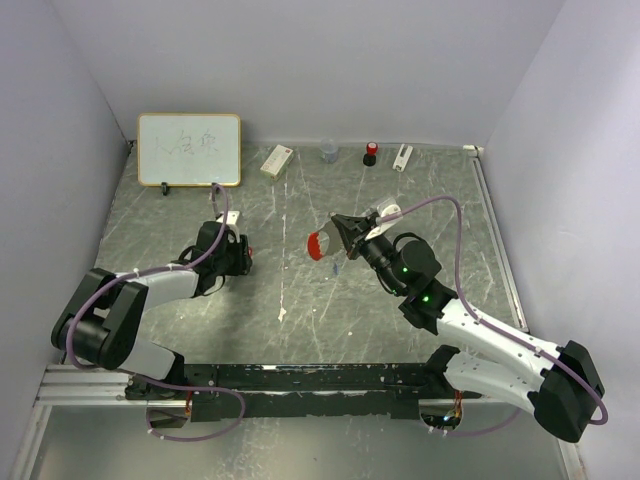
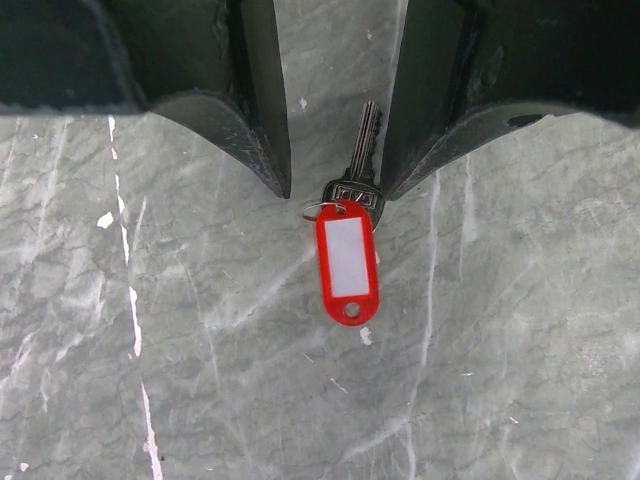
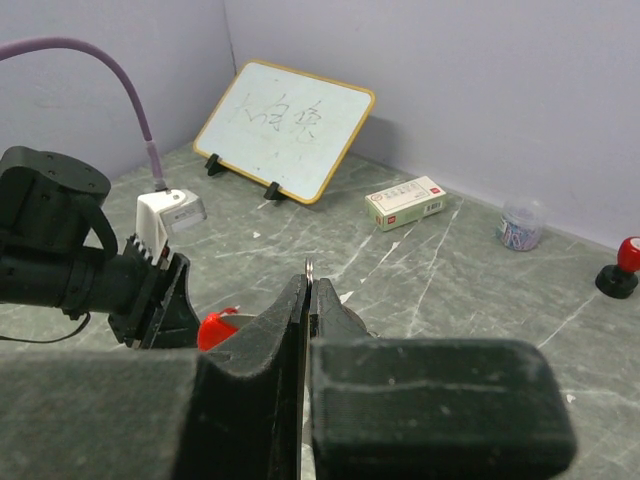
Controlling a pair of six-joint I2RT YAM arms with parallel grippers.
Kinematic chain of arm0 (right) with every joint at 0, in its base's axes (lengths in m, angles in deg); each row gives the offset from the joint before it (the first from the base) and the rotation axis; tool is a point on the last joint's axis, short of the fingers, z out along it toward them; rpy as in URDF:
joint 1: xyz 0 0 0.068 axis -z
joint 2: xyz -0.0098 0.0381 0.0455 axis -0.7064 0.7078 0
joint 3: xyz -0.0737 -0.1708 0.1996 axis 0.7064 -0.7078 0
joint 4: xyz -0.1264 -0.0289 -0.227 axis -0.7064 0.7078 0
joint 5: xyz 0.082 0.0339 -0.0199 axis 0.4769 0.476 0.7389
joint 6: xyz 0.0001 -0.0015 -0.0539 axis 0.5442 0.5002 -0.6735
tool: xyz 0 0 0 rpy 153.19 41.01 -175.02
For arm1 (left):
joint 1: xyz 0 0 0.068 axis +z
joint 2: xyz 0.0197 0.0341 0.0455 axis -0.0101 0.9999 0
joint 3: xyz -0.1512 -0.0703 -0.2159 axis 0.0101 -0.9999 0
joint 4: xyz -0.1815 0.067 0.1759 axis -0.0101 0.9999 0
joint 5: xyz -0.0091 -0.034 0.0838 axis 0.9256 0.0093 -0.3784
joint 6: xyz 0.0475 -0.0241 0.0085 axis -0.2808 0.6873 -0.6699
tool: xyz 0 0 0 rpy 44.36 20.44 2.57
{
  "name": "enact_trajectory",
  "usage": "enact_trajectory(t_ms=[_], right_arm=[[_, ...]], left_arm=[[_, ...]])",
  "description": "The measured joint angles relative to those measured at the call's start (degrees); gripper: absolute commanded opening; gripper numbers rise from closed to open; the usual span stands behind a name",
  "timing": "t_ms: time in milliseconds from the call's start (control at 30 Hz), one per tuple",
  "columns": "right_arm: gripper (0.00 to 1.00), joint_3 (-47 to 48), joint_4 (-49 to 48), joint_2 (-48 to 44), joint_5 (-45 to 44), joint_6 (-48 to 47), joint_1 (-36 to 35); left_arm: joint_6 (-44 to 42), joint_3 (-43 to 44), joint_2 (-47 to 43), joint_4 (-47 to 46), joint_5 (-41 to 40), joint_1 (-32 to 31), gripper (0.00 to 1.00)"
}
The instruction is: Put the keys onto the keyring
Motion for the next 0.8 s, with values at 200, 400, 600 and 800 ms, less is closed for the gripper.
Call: enact_trajectory(t_ms=[200, 400, 600, 800], right_arm=[[0.0, 0.0, 0.15, 0.0, 0.0, 0.0, 0.0], [0.0, 0.0, 0.15, 0.0, 0.0, 0.0, 0.0], [0.0, 0.0, 0.13, 0.0, 0.0, 0.0, 0.0], [0.0, 0.0, 0.13, 0.0, 0.0, 0.0, 0.0]], left_arm=[[1.88, 0.0, 0.35, -0.66, 2.16, 0.0, 0.52], [4.52, 0.63, 1.84, -2.1, 2.97, -0.7, 0.52], [7.74, 1.75, 2.51, -1.07, 2.12, -3.15, 0.53], [10.88, 2.08, 2.45, -0.2, -0.28, -5.33, 0.53]])
